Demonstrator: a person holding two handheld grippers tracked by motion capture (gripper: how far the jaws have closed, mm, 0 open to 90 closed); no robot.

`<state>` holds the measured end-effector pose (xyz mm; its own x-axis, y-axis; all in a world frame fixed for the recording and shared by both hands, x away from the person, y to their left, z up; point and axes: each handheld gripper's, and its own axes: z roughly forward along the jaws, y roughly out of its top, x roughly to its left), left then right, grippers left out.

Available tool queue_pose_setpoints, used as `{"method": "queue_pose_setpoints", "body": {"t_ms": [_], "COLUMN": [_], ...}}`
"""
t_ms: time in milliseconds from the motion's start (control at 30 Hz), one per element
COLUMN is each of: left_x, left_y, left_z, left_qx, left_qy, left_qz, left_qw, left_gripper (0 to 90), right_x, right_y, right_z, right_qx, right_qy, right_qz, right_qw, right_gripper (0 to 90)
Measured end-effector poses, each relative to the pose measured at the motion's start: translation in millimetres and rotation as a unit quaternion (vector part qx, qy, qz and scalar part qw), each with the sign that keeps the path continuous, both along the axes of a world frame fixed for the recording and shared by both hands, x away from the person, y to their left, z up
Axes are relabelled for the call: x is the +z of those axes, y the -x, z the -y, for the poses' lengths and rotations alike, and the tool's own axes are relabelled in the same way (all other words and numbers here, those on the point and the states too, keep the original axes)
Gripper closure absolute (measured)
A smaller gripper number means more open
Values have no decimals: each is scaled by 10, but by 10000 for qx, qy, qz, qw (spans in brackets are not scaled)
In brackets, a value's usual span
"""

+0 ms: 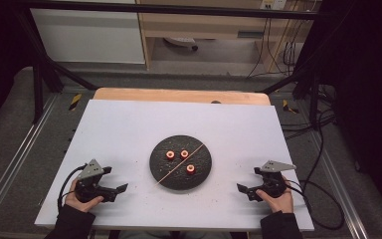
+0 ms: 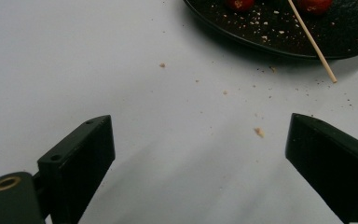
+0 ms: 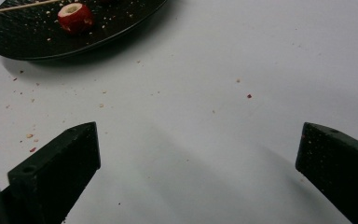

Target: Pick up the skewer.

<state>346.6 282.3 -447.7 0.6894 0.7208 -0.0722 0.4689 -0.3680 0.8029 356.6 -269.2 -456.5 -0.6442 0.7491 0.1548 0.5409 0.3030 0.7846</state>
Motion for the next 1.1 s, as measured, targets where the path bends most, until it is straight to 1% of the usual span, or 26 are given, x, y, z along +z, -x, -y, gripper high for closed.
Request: {"method": "queue_pose_setpoints", "body": {"t_ms": [233,333,400,500,600,900,1100], "left_x": [13,20,19,23,41,101,154], "left_y": [0,-5,-6,-11,-14,-23,-30], "left_z": [29,46,60,81,94,167,255], "left_qx": [-22,-30,-28,-40,-37,-34,-59], "left_qy": [-16,-36,-16,-59,-53,-83,-136], "left_qz": [-7,-26,-42,-52,-28,-48,-38], "left_qw": [10000,10000,10000,10000,10000,9999,9999], "left_gripper": [80,80,80,80,80,80,82], "right_x": [1,0,3,4,9,15,7], "right_y": [9,-2,3,4,9,9,0], "right_z": [-2,0,-2,1,1,3,3], "right_qx": [18,7,12,15,0,-35,-23], "right_qy": [-20,-14,-35,-18,-52,-67,-7], "right_qz": [-26,4,-5,-3,2,9,29], "right_qw": [10000,10000,10000,10000,10000,10000,10000], "right_gripper": [5,5,5,5,5,5,5]}}
